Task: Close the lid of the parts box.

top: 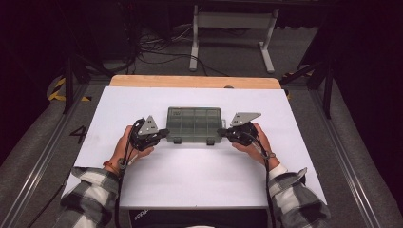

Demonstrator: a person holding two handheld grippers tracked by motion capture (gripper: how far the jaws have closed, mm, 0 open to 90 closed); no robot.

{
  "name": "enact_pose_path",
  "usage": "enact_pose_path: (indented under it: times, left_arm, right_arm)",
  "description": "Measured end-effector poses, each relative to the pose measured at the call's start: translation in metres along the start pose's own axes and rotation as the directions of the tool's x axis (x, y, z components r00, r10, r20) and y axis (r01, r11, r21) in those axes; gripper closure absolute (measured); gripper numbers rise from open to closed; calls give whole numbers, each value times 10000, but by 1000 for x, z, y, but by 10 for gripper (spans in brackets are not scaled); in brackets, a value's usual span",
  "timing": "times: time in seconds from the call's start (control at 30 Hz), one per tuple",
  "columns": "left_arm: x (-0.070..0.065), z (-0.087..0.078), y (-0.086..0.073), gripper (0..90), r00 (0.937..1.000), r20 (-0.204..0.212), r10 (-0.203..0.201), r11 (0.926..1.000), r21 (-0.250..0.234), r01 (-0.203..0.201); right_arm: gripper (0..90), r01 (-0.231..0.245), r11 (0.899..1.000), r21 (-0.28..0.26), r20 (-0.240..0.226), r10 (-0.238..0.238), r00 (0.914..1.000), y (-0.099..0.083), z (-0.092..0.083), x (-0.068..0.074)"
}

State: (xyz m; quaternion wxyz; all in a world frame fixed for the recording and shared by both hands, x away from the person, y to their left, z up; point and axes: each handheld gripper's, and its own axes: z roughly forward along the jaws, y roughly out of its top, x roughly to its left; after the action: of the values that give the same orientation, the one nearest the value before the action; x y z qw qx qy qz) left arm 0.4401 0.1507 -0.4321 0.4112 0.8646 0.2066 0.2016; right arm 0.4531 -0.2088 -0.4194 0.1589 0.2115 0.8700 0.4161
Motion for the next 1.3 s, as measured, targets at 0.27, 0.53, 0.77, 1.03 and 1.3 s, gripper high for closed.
enact_pose_path:
  times: [0.27,0.53,0.77,1.03,1.3]
  left_arm:
    - [2,1,-4,861,9992,-136,-370,9989,-299,365]
    - [3,-3,-5,841,9982,-353,-486,9966,-680,461]
    - [2,-9,-4,799,9972,-550,-515,9932,-1070,454]
    - [0,-11,-6,591,9954,-770,-572,9916,-1199,477]
    - [-1,-13,-9,346,9932,-972,-639,9890,-1395,499]
  right_arm:
    - [864,19,10000,-56,173,-18,9998,0,0,3]
    - [847,140,9980,-613,337,-120,9994,1,-5,6]
    - [756,73,9946,-1038,712,1,9975,2,-12,7]
    - [576,125,9922,-1244,877,-16,9961,4,-14,9]
    - [354,-148,9906,-1359,1166,308,9927,3,-12,8]
